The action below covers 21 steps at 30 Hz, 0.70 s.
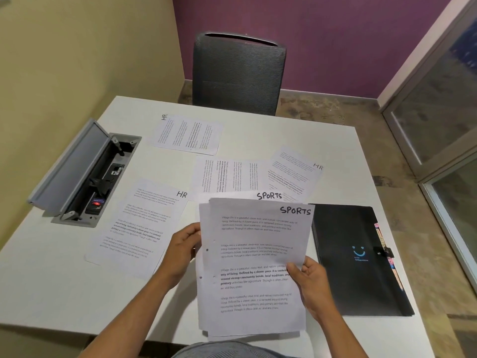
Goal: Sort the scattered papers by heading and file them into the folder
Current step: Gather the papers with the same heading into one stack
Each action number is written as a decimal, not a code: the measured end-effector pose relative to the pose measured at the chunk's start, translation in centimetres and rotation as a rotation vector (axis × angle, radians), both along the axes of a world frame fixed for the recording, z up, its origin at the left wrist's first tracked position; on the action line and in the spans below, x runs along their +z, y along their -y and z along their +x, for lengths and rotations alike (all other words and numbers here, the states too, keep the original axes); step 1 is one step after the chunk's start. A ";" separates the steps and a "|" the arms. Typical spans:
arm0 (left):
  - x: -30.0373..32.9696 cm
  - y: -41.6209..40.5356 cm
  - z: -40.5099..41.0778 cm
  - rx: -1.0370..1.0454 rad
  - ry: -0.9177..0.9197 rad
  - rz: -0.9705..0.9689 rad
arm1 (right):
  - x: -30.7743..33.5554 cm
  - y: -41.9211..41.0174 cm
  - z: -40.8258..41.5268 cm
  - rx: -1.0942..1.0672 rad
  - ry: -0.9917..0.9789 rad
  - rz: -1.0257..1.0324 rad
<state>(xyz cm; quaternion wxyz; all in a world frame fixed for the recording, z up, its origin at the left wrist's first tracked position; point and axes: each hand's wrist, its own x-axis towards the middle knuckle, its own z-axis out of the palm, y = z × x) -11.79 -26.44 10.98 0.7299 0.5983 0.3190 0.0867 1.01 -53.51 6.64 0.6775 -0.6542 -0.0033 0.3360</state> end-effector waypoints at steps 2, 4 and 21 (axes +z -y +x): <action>-0.2 0.0 -0.4 -0.032 0.042 -0.024 | 0.0 0.2 -0.1 -0.013 0.005 0.001; -0.3 0.1 -0.7 -0.057 0.085 -0.008 | -0.3 0.6 -0.2 -0.034 0.001 0.006; -0.5 1.5 0.9 0.250 -0.052 0.202 | 0.5 1.8 0.0 -0.077 0.026 0.003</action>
